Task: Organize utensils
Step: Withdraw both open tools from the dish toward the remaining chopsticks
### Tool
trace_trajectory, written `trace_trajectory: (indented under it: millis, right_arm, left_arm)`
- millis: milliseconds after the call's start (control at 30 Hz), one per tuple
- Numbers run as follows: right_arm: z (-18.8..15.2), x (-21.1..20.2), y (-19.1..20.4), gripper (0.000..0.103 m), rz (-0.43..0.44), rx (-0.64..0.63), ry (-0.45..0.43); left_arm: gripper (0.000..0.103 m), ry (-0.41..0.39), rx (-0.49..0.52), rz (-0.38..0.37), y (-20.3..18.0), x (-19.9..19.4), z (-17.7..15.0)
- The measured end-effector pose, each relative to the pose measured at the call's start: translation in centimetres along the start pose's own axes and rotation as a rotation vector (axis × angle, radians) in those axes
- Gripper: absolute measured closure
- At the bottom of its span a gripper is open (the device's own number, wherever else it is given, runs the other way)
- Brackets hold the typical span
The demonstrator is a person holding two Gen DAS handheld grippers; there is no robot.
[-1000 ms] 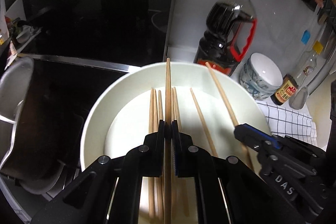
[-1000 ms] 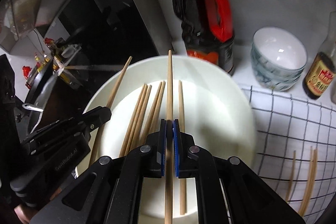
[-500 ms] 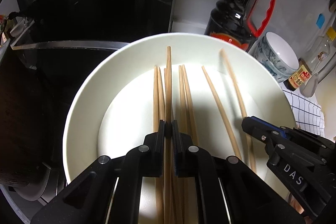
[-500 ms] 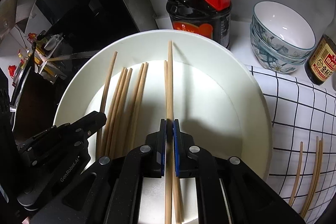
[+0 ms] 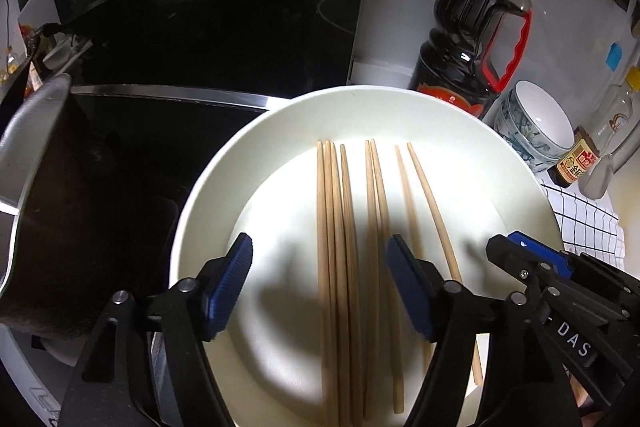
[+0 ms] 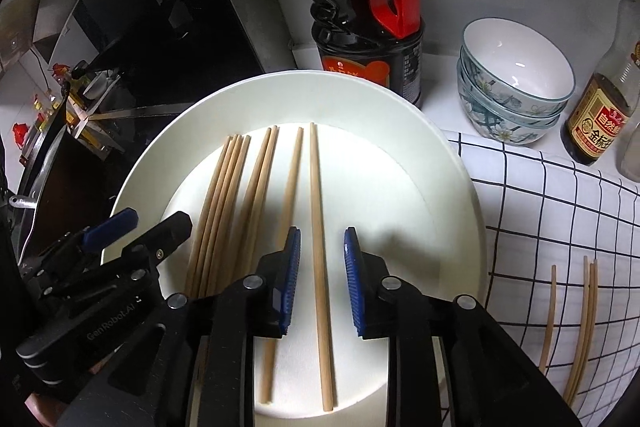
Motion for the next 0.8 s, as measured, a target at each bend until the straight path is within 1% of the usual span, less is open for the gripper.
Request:
trace_trajectory:
  millis: [67,200,267,400,467,633,733,800]
  right_arm:
    - [-0.2,-0.4,0.0,0.074,0.001,-0.002,-0.006]
    - [-0.6,-1.4,0.2,0.071,0.004,-0.015,-0.022]
    - [-0.9,-1.9,0.3,0.067,0.005,-0.021,-0.029]
    - [-1.4,-2.7,0.6,0.066,0.005,-0.029,-0.035]
    - [-1.7,-3.3,0.7,0.063,0.004,-0.033,-0.044]
    - [-2.4,-4.6,1.0,0.060,0.006,-0.046,-0.056]
    - [-2.9,-5.4,1.0,0.056,0.004,-0.050,-0.068]
    - [-3.2,-5.8,0.8,0.056,0.001,-0.048,-0.073]
  left_arm:
    - [0.028,-0.008,-0.001,0.010,0.2,-0.6,-0.2]
    - [0.025,-0.023,-0.006,0.014,0.4,-1.7,-0.5]
    - [0.025,-0.030,-0.005,0.019,0.4,-2.3,-0.8]
    - [0.024,-0.044,-0.002,0.026,0.4,-3.4,-1.2]
    - [0.023,-0.051,-0.004,0.030,0.4,-4.0,-1.4]
    - [0.021,-0.063,-0.007,0.035,0.4,-5.3,-2.0]
    - [0.018,-0.073,-0.003,0.046,0.2,-6.0,-2.3]
    - [0.018,-0.075,-0.003,0.045,0.1,-6.3,-2.5]
Point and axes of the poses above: each gripper's, at about its wrist camera, not at the fingertips, and x roughly the way its jaws point, y to its left, z to its top, the point moved 4 cm from there along x, roughly the way its jaws point, and after that the axes turned 1 degree about z, right-handed, at the moved point
